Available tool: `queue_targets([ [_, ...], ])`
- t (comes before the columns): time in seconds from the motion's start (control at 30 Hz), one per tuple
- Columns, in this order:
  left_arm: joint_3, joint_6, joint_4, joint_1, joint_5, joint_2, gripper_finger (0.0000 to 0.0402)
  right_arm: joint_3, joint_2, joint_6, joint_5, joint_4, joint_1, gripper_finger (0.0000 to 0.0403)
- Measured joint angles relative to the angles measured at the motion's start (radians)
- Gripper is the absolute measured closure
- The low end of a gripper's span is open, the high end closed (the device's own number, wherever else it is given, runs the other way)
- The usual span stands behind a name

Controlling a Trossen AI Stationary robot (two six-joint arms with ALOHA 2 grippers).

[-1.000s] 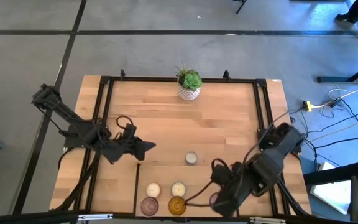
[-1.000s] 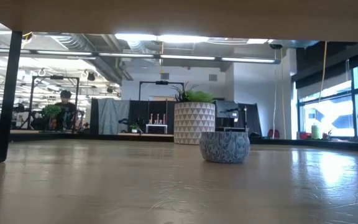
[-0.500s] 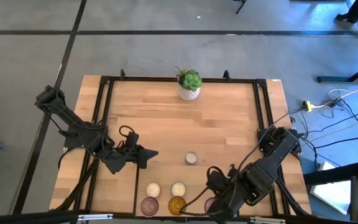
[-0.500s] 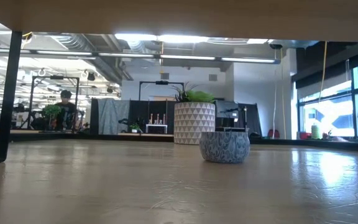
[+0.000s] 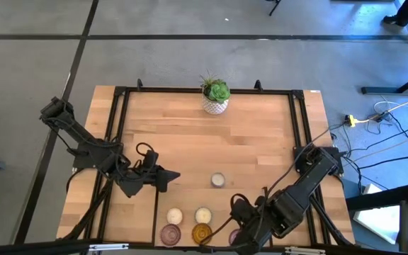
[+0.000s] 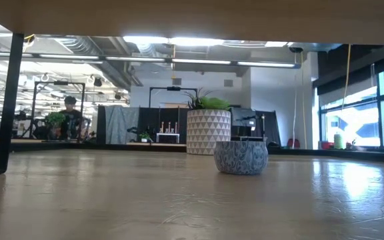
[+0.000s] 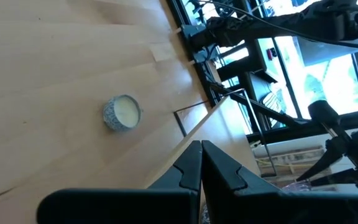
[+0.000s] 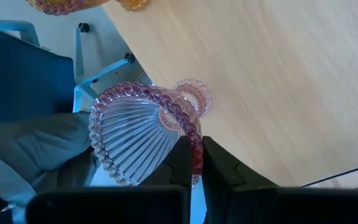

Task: Pick & Place candle stick holders
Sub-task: Put the pink candle holder on the shelf

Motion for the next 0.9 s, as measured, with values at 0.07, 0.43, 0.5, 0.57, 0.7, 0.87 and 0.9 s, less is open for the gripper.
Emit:
queue_targets([
  [0.07, 0.000, 0.000, 0.000, 0.000, 0.000, 0.000, 0.0400, 0.000, 0.000, -0.004, 0.003, 0.000, 0.000, 0.0388],
  [0.43, 0.000, 0.003, 0.000, 0.000, 0.003, 0.000, 0.0400, 0.000, 0.000, -0.012, 0.005, -0.008, -0.002, 0.0388],
  [0.5, 0.000, 0.003, 0.000, 0.000, 0.003, 0.000, 0.0400, 0.000, 0.000, -0.012, 0.005, -0.009, -0.002, 0.0388],
  [0.57, 0.000, 0.003, 0.000, 0.000, 0.003, 0.000, 0.0400, -0.006, 0.000, -0.012, 0.005, -0.005, -0.002, 0.0388],
  [0.7, 0.000, 0.003, -0.001, 0.000, 0.004, 0.000, 0.0400, -0.028, 0.001, -0.015, 0.000, 0.006, -0.004, 0.0388],
  [0.87, 0.000, 0.003, -0.001, 0.000, 0.009, 0.000, 0.0400, -0.033, 0.001, -0.016, 0.000, 0.020, -0.005, 0.0388],
  [0.9, 0.000, 0.003, -0.001, 0.000, 0.009, 0.000, 0.0400, -0.033, 0.001, -0.016, 0.000, 0.019, -0.005, 0.0388],
])
